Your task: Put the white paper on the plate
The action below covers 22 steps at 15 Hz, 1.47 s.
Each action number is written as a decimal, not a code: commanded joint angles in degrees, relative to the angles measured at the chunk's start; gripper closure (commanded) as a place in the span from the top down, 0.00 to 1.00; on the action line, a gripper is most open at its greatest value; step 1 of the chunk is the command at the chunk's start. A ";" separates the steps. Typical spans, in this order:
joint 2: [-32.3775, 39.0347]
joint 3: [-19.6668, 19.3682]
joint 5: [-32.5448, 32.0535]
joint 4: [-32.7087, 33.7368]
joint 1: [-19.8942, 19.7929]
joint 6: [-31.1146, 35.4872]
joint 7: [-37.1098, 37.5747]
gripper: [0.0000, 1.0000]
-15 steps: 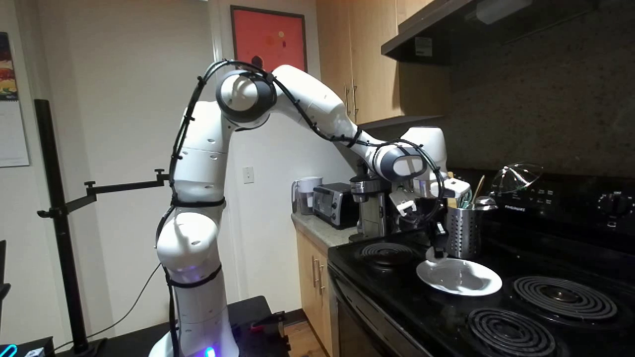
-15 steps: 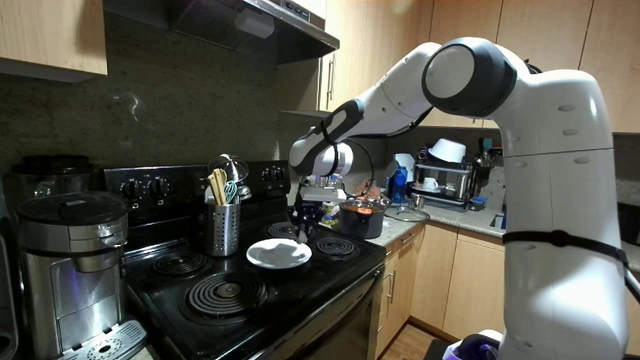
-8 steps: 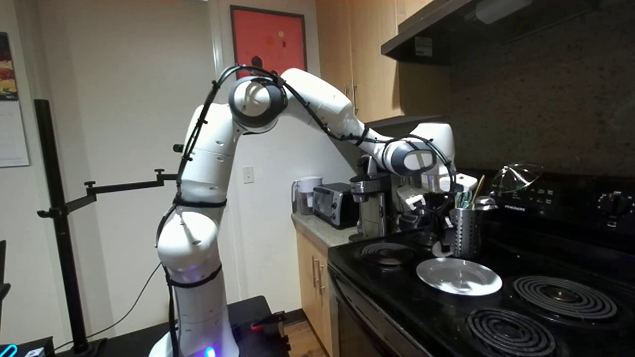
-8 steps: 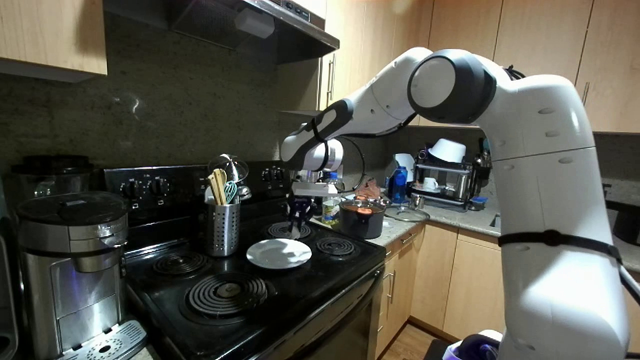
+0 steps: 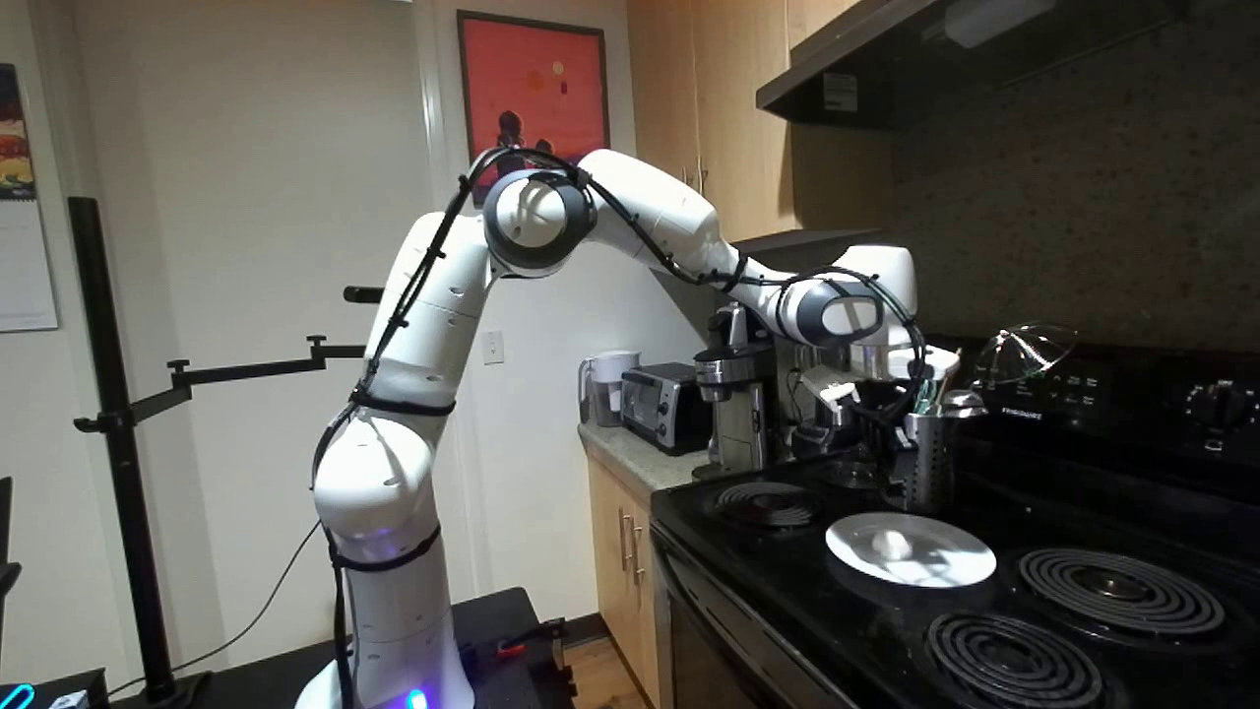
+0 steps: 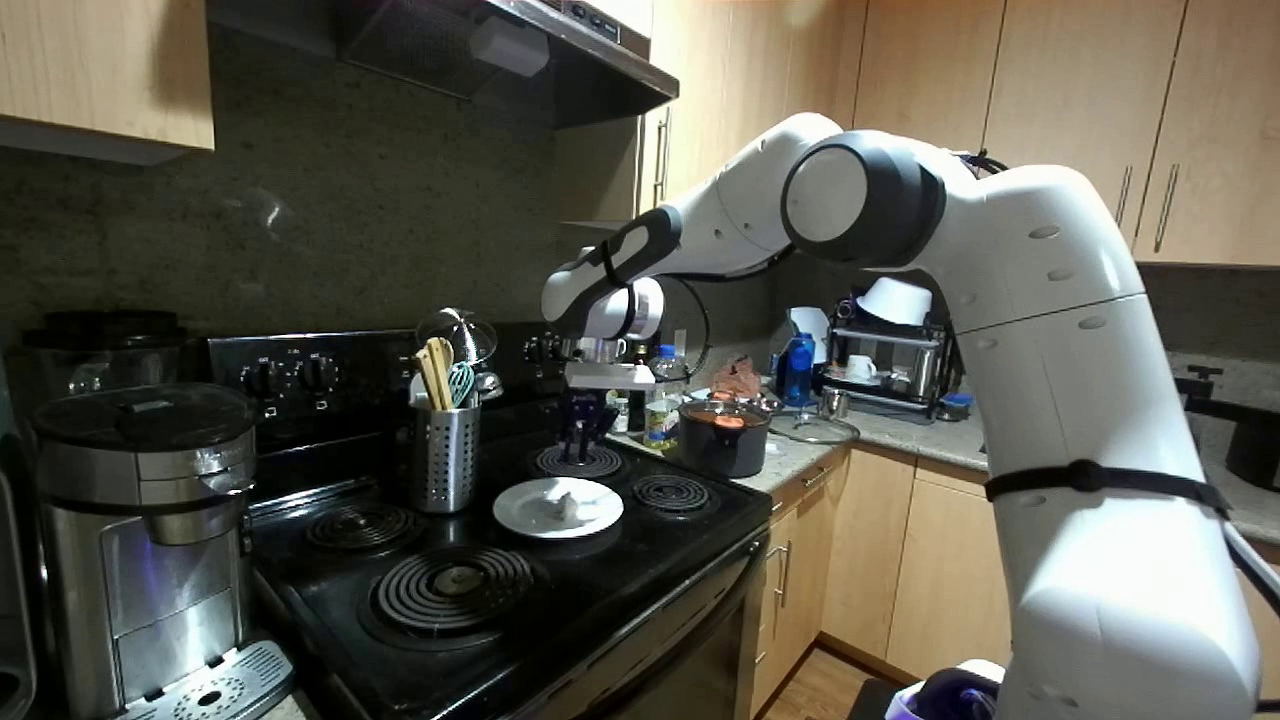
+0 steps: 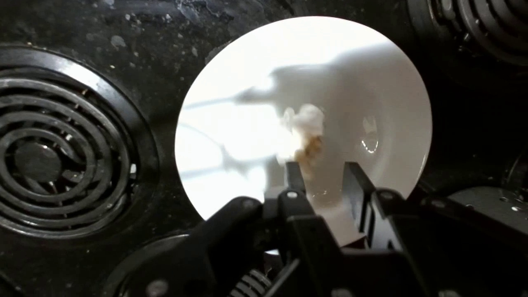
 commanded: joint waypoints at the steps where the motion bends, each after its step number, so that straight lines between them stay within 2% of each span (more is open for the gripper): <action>1: -0.16 0.35 -0.09 0.07 -0.21 -0.13 -0.08 0.29; 9: -0.44 0.58 -0.07 -0.04 -0.19 -0.13 -0.55 0.28; 10: -0.44 0.58 -0.07 -0.04 -0.19 -0.13 -0.56 0.53; 11: -1.45 0.44 -0.49 -0.81 -0.01 -0.05 -0.34 0.54; 12: -2.50 0.32 -0.93 -1.88 0.21 0.75 -0.17 0.37; 13: -3.28 0.19 -1.48 -2.67 0.49 1.47 0.17 0.31; 14: -4.14 0.28 -1.73 -3.53 0.57 1.89 -0.26 0.40; 15: -5.13 0.21 -2.39 -4.58 0.85 2.73 -0.14 0.10; 17: -7.44 0.31 -3.38 -6.88 1.23 3.38 -0.07 0.07; 18: -8.90 0.34 -3.94 -8.49 1.51 3.51 0.17 0.09; 19: -10.32 0.33 -4.63 -10.02 1.84 3.31 0.41 0.06; 20: -11.66 0.36 -5.40 -11.59 2.13 3.39 0.49 0.09; 21: -13.25 0.34 -6.49 -13.36 2.48 3.26 0.84 0.08; 22: -14.89 0.38 -7.49 -15.13 2.74 3.18 0.97 0.24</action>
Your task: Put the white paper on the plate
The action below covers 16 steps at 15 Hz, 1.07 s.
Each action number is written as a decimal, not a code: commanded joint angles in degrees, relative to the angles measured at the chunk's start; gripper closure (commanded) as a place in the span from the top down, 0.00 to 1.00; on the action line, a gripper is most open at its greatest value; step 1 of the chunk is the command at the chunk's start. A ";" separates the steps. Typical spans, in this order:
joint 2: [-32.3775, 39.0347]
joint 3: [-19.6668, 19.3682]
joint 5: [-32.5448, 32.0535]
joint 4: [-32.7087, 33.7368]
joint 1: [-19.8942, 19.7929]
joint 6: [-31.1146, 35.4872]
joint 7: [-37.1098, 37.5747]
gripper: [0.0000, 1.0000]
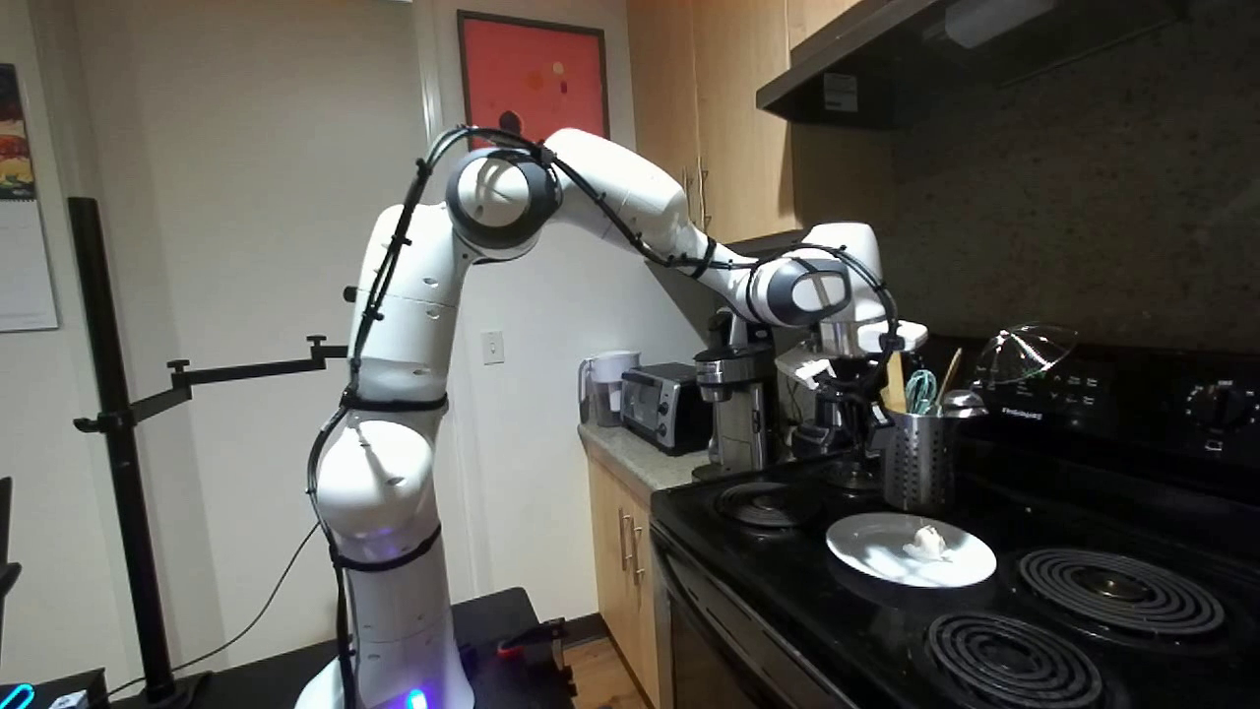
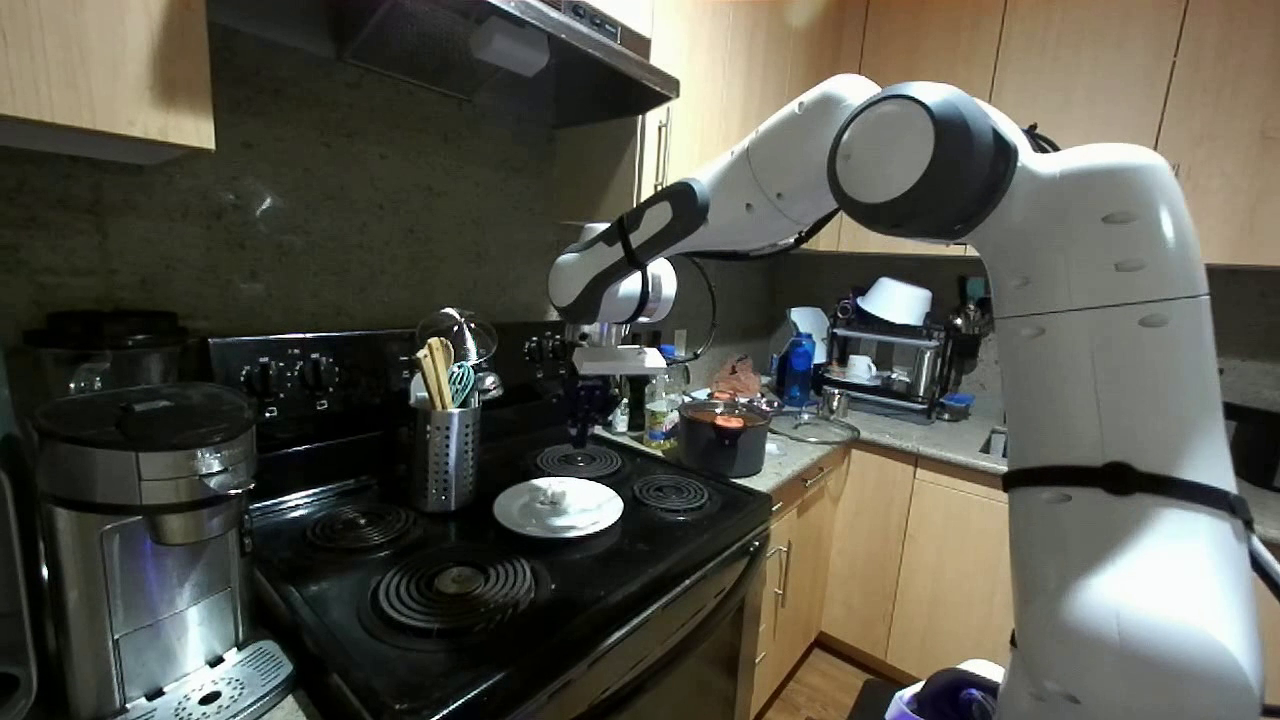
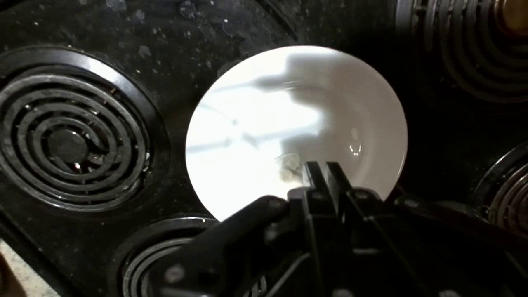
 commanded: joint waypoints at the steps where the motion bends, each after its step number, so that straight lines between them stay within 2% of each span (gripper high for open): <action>1: -7.88 0.02 -3.57 -8.93 1.28 1.33 1.62 0.33; 2: -9.27 0.08 -4.58 -10.34 1.41 0.91 1.66 0.34; 7: -16.20 0.57 -8.81 -17.24 1.50 0.26 2.18 0.69; 11: -19.67 1.25 -10.17 -20.02 1.25 -0.20 2.22 0.98; 15: -22.19 2.12 -10.86 -21.81 1.17 -0.75 2.61 1.00; 16: -19.34 1.63 -9.12 -19.40 0.91 -0.28 0.74 1.00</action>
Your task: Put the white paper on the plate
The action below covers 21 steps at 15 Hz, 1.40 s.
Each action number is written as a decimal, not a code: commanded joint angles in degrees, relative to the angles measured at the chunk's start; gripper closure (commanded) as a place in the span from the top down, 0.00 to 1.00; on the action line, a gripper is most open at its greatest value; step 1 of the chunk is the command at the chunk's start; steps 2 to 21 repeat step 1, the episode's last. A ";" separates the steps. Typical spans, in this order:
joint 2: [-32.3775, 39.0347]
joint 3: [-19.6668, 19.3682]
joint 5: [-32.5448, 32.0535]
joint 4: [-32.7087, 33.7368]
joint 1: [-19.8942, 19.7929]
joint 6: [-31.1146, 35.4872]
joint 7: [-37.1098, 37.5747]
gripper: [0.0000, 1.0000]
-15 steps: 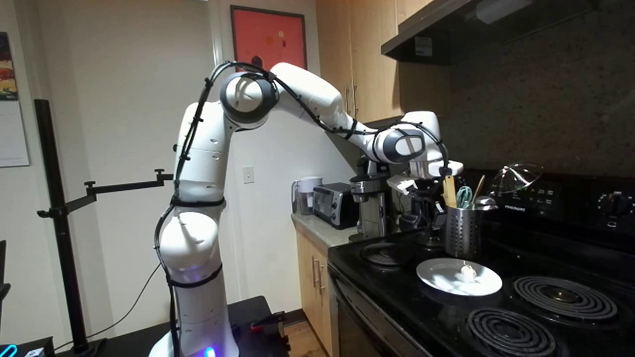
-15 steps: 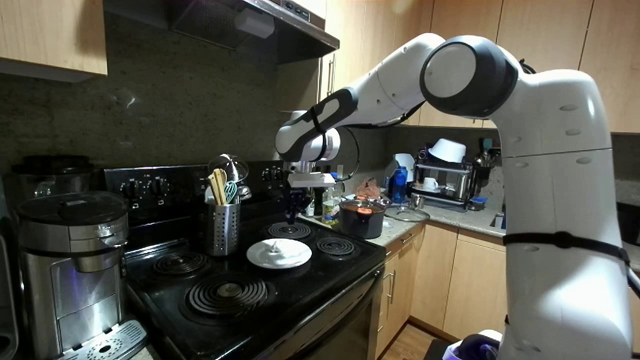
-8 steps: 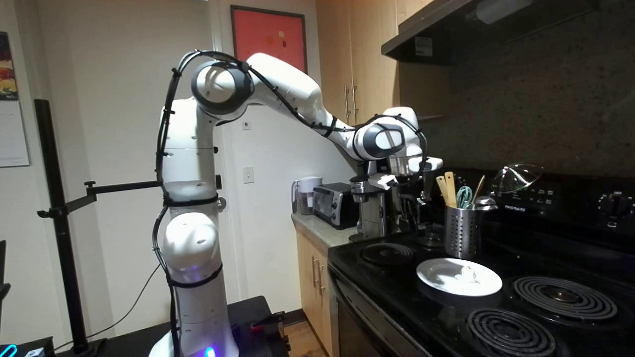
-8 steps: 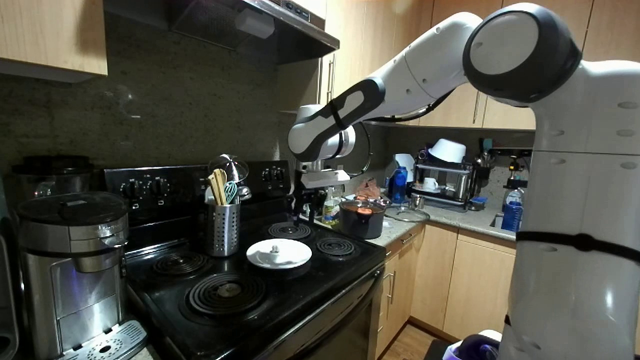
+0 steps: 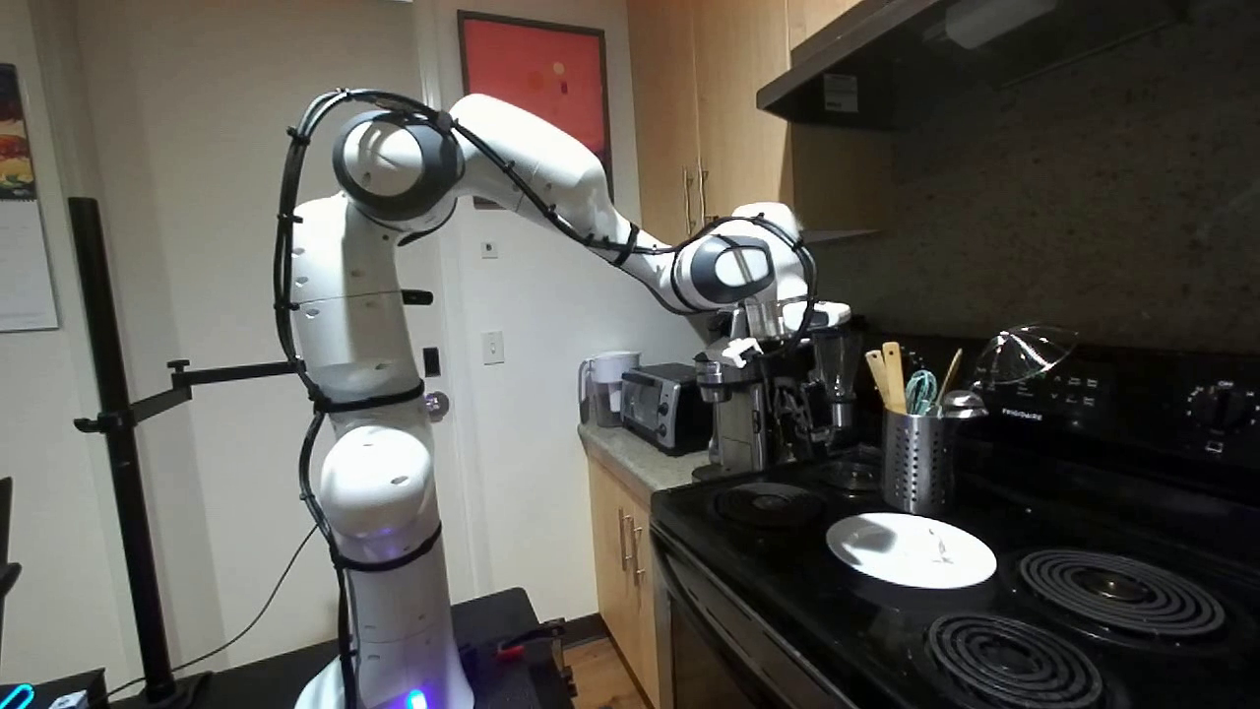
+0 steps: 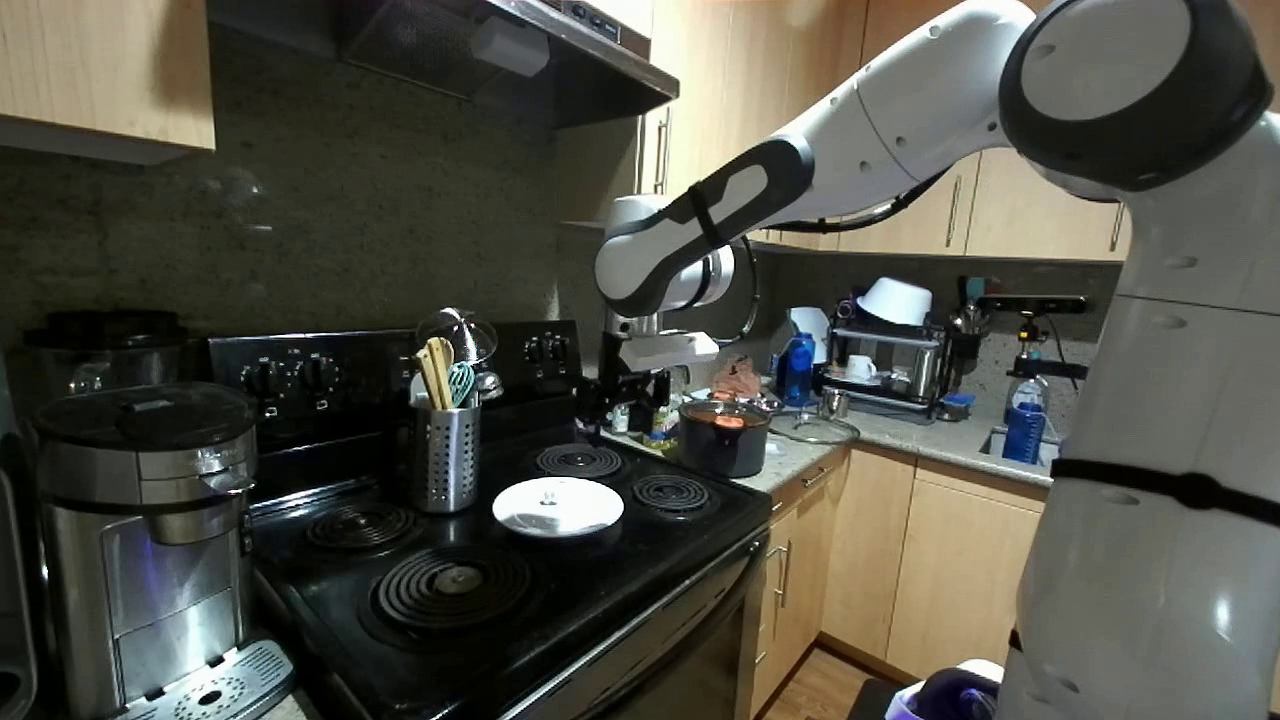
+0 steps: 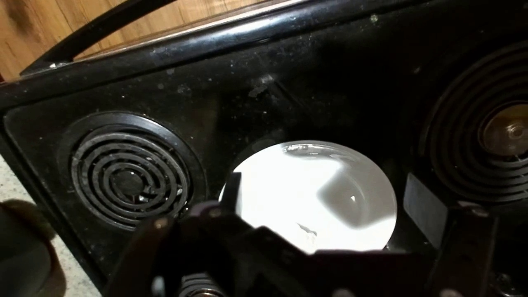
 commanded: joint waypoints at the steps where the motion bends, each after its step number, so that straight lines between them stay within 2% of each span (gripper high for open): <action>1: -0.18 0.54 0.09 0.03 -0.52 -0.18 -0.12 1.00; 21: -0.18 0.54 0.09 0.03 -0.52 -0.18 -0.12 1.00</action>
